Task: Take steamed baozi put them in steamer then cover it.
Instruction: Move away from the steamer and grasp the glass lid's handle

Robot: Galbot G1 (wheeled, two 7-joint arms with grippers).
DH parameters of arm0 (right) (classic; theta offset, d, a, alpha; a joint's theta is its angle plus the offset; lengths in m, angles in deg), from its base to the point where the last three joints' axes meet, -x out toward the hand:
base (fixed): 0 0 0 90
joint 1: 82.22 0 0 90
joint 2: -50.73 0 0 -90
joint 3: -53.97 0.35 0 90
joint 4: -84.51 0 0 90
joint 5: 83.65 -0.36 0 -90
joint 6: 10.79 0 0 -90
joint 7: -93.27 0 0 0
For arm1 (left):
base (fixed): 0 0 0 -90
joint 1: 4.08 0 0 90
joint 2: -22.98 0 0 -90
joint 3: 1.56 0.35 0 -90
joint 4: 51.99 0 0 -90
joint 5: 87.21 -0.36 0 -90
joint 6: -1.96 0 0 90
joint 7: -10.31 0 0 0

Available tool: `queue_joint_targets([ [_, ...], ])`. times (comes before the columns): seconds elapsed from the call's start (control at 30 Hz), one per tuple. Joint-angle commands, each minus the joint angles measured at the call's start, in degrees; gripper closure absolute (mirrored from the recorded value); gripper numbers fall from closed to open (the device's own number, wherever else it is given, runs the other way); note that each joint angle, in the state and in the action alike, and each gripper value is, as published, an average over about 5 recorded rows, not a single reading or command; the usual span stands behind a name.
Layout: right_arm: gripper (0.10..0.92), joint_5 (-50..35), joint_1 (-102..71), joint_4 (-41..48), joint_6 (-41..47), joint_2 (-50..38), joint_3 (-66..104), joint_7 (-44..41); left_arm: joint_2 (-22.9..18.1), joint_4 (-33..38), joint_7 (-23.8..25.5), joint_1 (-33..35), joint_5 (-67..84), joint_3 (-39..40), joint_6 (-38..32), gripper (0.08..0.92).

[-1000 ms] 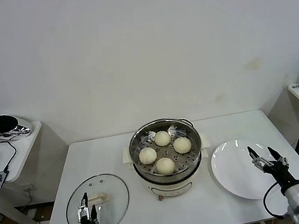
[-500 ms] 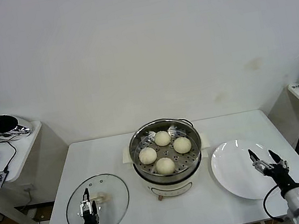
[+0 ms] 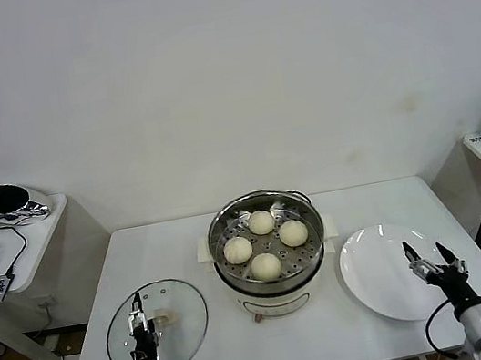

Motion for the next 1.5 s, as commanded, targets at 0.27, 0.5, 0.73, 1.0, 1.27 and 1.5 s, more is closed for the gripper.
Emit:
queue_joint_targets([
  [0.27,0.203,0.52,-0.24,0.20,-0.39,0.08,0.49,-0.21,-0.31,-5.19,-0.22,-6.01,1.28,0.82,2.25,0.177],
  [0.5,0.203,0.52,-0.29,0.37,-0.38,0.05,0.61,-0.14,-0.06,-5.24,-1.66,-4.98,1.40,0.51,1.05,0.207],
  [0.73,0.203,0.66,-0.47,0.30,-0.37,0.14,0.67,-0.13,0.06,-4.59,-2.14,-3.32,1.33,0.53,0.68,0.398],
  [1.0,0.203,0.92,-0.78,-0.21,-0.36,0.25,0.74,-0.13,0.55,-3.33,-1.51,-2.03,1.39,-0.06,0.63,0.632],
  [1.27,0.203,0.84,-0.55,-0.68,-0.20,0.24,0.75,-0.09,2.18,6.37,4.84,2.62,2.79,-0.10,3.48,0.844],
  [1.5,0.203,1.22,-0.16,-1.14,0.22,0.30,0.59,0.24,3.89,18.60,8.82,2.46,2.75,2.27,16.75,0.860],
])
